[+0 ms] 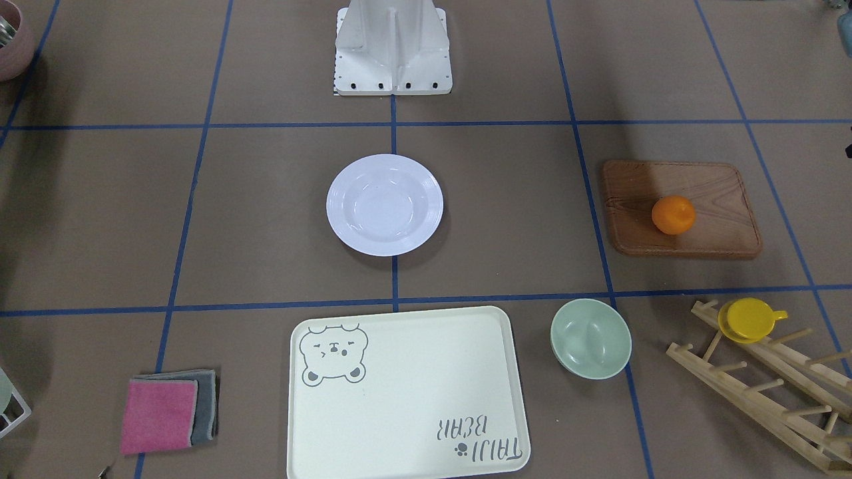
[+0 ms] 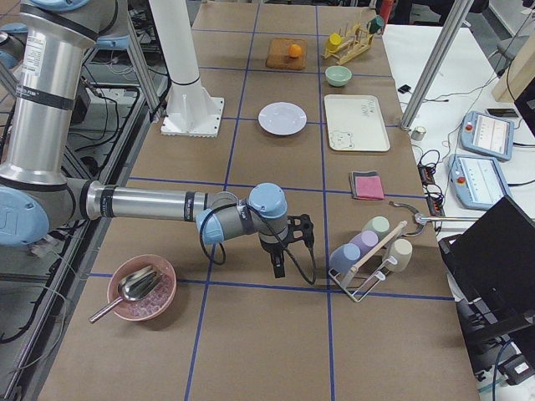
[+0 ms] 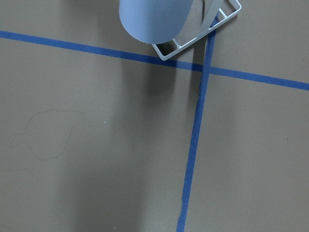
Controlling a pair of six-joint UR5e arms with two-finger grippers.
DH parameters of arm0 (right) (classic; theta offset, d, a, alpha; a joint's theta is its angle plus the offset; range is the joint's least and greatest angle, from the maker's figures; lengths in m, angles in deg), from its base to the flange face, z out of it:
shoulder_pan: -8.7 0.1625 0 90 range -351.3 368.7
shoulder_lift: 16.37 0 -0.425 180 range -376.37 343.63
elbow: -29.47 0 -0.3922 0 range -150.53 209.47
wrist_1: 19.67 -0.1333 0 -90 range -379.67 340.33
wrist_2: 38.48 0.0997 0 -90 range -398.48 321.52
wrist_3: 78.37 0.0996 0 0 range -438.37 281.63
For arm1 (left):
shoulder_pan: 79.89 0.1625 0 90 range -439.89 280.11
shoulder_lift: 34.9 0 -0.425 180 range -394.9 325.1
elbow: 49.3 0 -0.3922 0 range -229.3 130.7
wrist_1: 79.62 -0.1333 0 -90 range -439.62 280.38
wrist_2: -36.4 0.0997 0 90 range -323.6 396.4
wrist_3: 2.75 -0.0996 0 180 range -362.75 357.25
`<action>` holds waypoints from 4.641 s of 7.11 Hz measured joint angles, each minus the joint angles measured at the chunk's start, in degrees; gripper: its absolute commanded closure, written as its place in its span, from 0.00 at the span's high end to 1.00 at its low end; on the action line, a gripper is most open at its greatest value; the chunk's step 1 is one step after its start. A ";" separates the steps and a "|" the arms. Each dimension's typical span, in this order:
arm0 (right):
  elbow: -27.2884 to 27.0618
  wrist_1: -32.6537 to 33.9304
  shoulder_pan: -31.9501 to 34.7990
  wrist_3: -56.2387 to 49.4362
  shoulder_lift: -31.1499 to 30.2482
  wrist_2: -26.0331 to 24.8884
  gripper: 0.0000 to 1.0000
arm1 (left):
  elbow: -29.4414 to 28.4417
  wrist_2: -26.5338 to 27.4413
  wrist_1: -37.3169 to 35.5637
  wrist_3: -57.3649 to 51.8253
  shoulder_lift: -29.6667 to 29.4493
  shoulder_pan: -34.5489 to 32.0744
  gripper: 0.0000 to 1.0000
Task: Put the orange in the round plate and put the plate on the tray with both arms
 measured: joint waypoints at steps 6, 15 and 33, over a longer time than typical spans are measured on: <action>-0.35 -0.04 -0.89 -0.03 3.03 1.97 1.00 | 6.57 0.46 0.43 20.64 -2.54 9.16 1.00; -5.31 0.03 -19.59 25.72 16.58 4.22 1.00 | -0.31 5.23 1.08 42.67 -18.69 26.49 1.00; -5.83 0.08 -29.17 35.79 23.48 2.79 1.00 | 3.52 10.07 -11.17 60.46 -35.75 38.02 0.30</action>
